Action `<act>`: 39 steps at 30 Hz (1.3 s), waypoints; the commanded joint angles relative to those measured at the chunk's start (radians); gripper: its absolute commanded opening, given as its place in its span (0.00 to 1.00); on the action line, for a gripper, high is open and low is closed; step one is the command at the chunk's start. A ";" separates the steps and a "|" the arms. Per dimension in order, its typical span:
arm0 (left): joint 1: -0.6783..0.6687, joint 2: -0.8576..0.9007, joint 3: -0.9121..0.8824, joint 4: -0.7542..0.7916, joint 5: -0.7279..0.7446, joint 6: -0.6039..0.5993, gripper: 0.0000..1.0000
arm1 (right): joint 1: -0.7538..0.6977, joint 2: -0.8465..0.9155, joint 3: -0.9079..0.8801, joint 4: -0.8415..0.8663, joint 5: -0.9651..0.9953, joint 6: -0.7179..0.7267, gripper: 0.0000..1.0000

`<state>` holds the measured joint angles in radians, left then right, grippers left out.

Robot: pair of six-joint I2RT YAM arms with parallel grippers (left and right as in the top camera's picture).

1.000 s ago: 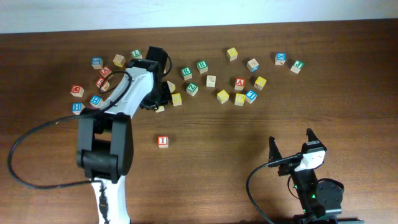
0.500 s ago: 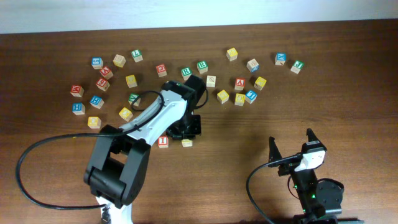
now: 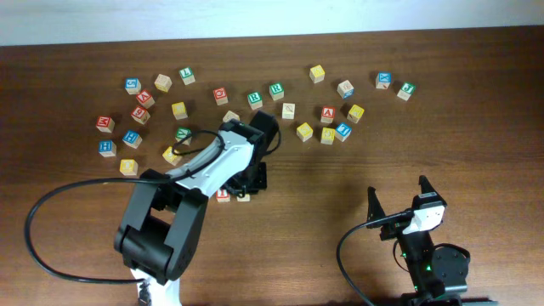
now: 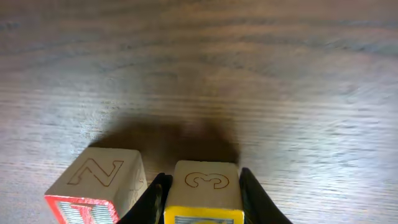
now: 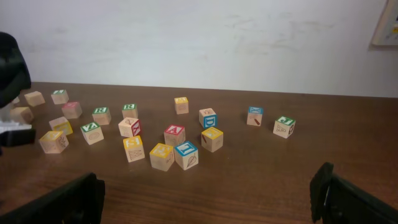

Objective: Spell out ICRA
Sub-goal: 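Place the yellow C block right of the red I block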

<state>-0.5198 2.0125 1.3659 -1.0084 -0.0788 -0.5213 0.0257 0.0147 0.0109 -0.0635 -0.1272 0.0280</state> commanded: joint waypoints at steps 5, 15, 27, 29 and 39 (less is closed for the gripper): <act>0.003 -0.006 -0.051 0.021 0.014 -0.013 0.24 | 0.001 -0.006 -0.005 -0.007 0.008 0.010 0.98; 0.004 -0.006 -0.049 0.033 0.033 -0.012 0.26 | 0.001 -0.006 -0.005 -0.007 0.008 0.010 0.98; 0.004 -0.006 -0.048 0.055 -0.016 -0.013 0.25 | 0.001 -0.006 -0.005 -0.007 0.008 0.010 0.98; 0.004 -0.006 -0.048 0.057 -0.015 -0.013 0.26 | 0.001 -0.006 -0.005 -0.007 0.008 0.010 0.98; 0.004 -0.008 -0.017 0.029 -0.012 -0.011 0.38 | 0.001 -0.006 -0.005 -0.007 0.008 0.010 0.98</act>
<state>-0.5186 2.0060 1.3315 -0.9676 -0.0788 -0.5243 0.0257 0.0147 0.0109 -0.0635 -0.1272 0.0273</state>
